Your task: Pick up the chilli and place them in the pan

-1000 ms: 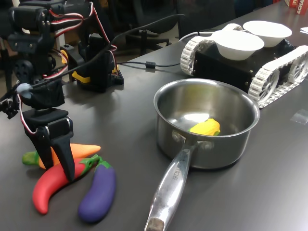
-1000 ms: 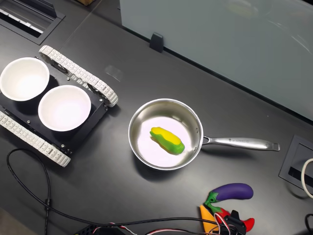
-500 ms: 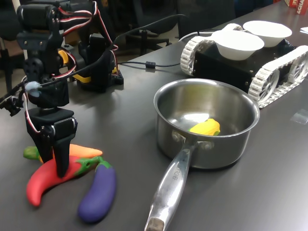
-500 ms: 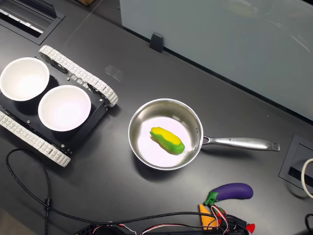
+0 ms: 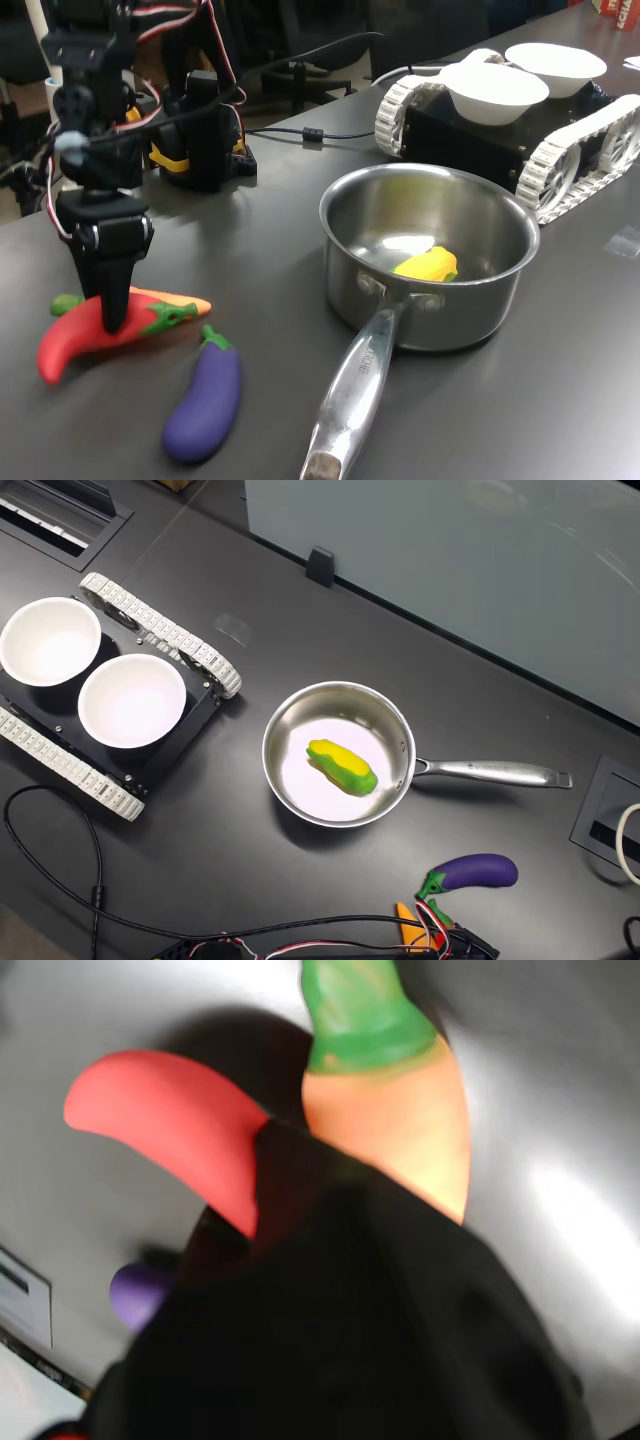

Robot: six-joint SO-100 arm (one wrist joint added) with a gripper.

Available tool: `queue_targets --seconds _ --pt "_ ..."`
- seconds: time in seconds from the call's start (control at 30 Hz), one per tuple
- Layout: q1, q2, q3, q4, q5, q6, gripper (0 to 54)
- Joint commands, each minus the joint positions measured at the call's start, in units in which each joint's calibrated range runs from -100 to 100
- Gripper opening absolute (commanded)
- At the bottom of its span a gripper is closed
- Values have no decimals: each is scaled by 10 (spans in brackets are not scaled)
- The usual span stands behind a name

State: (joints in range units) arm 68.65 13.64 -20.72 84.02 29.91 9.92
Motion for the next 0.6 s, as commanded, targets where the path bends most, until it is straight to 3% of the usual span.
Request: queue_targets --seconds 0.0,0.57 --pt "-17 -101 -28 -17 -44 3 0" --pt "-51 -285 -6 -122 -188 3 0"
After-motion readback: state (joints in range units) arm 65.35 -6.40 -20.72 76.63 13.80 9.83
